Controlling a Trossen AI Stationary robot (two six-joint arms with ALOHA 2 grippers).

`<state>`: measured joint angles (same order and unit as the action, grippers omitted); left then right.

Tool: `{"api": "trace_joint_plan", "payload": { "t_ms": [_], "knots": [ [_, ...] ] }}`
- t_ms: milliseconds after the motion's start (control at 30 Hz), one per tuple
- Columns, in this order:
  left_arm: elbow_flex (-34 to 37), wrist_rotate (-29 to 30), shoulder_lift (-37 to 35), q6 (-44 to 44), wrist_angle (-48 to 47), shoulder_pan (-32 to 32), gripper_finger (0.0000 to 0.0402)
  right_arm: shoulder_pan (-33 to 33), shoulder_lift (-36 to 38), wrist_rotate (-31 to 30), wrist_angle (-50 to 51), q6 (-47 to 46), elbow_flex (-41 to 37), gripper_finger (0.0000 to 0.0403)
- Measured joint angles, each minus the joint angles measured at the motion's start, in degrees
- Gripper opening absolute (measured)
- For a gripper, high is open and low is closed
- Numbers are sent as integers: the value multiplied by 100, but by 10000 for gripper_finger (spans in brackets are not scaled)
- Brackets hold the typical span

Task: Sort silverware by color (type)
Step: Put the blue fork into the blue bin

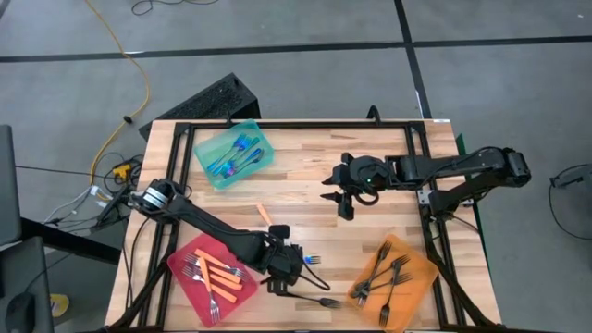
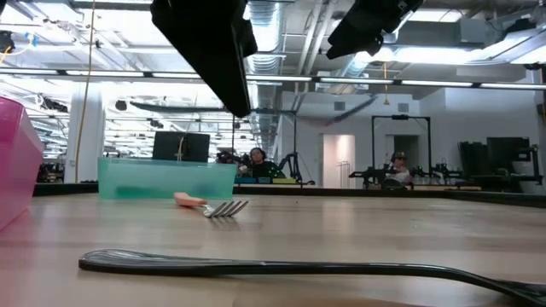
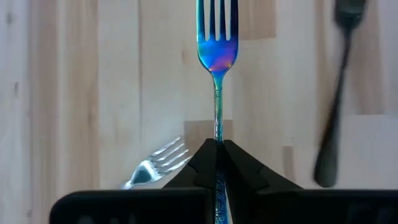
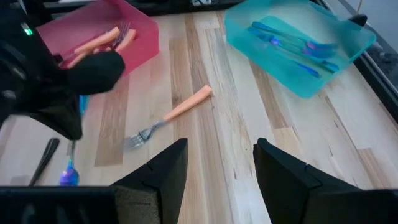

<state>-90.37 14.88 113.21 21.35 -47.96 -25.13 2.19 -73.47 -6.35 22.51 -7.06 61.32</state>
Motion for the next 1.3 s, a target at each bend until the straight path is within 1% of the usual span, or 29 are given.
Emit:
{"api": "trace_joint_plan", "payload": {
  "t_ms": [67,233,467,667,767,967,1167,1300],
  "knots": [
    [-29,-111,-55,-35,-53,27,0,0,0,0,81,-1,0,202],
    [47,-85,-189,-41,-386,211,0,8,0,-2,176,-1,0,202],
    [633,69,-655,26,-369,615,0,8,0,-3,299,-1,0,202],
    [1210,85,-1079,26,-367,1078,0,8,0,-4,288,-1,0,202],
    [1462,102,-1350,13,-303,1384,0,5,0,-4,279,-1,0,202],
    [1981,364,-2018,-152,-178,2088,0,5,-1,-7,278,-1,0,202],
    [2547,403,-2738,-289,53,3076,0,5,0,-9,279,-3,0,202],
    [2668,465,-2935,-531,30,3704,0,5,-1,-9,279,-2,0,202]
  ]
}}
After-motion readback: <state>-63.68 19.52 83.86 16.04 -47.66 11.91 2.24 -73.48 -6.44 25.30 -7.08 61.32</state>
